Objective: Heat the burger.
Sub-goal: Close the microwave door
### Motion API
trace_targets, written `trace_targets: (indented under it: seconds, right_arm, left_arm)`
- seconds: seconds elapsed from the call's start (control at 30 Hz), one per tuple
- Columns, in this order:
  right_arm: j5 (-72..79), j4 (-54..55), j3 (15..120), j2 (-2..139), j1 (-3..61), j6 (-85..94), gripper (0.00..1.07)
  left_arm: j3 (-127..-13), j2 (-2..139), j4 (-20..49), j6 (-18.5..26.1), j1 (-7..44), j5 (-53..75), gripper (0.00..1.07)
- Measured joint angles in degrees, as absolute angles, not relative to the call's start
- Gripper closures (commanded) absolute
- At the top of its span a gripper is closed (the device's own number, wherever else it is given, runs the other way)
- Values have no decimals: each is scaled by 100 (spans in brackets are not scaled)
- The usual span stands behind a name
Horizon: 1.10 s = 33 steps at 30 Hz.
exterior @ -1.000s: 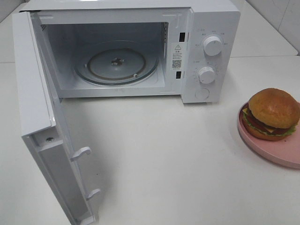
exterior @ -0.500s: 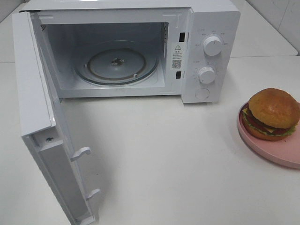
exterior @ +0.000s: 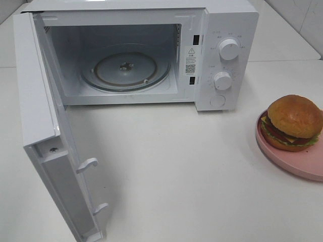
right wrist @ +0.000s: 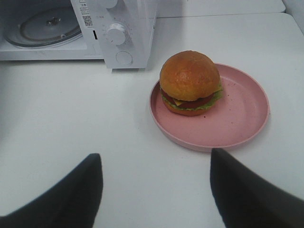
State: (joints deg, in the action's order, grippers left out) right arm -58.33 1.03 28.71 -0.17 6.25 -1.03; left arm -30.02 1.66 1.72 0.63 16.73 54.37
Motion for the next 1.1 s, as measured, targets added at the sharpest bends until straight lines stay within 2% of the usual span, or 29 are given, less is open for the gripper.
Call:
trace_targets:
  seconds: [0.2,0.5,0.63,0.7,0.8,1.1]
  right_arm:
    - [-5833,103,2871,-17,625,-103,46]
    - [-5833,103,2871,-17,625,-103,46]
    - [-5833,103,2871,-17,625,-103,46]
    - [-5833,103,2871,-17,625,-103,46]
    - [-5833,103,2871,-17,625,-103,46]
    - [-5833,103,2871,-17,625,-103,46]
  left_arm:
    - [-3008,550,178,63,1673,4807,106]
    - [-3008,2212,189,69,1673,3845,106]
    - [-3008,2767,189,212,1673,3432,106]
    - [-3008,3627,189,544,1673,2779,106]
    - [-3008,4297,189,699,1673,2269,106]
    - [-3008,5775,189,808,1673,1003,106]
